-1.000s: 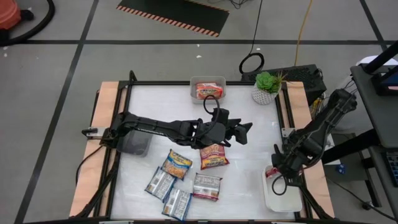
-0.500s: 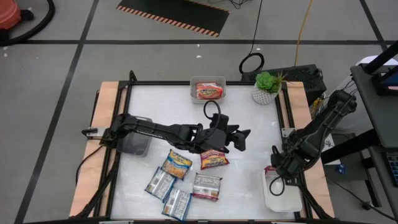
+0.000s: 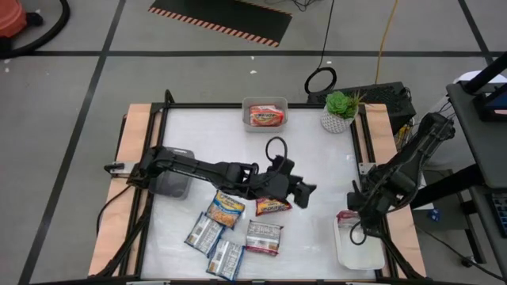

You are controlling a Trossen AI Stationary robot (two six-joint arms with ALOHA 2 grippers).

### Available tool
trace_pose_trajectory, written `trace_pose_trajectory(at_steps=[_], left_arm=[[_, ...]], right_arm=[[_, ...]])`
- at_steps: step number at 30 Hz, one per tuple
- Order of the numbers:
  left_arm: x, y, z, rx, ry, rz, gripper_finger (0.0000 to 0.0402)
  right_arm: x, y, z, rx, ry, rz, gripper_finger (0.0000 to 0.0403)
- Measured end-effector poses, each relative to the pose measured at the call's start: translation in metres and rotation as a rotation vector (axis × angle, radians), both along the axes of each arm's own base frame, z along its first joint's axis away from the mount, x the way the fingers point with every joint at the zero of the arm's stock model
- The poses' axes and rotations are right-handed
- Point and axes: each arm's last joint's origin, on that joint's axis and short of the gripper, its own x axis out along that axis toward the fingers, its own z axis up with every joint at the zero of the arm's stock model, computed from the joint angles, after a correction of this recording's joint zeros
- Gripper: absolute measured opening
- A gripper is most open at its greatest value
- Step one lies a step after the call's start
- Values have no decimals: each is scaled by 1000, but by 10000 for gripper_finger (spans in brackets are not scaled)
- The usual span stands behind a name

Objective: Sort Maruchan noodles
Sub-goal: Put the middle red noodle pack into the white bin, then put the top red noodle pack into the white bin

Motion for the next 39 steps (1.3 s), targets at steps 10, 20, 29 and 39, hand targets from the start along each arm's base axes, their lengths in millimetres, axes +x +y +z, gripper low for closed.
trace_pose_trajectory(at_steps=[10, 20, 29, 39], left_arm=[[-25, -34, -24, 81, 294, -124, 303], [-48, -46, -47, 98, 560, -142, 303], [-48, -37, -111, -254, 765, -226, 260], [-51, -30, -151, -354, 798, -147, 239]], right_arm=[[0, -6, 39, 167, -304, -81, 254], [9, -3, 56, 235, -567, -178, 254], [14, -2, 61, 252, -651, -262, 254], [20, -3, 67, 273, -720, -440, 254]])
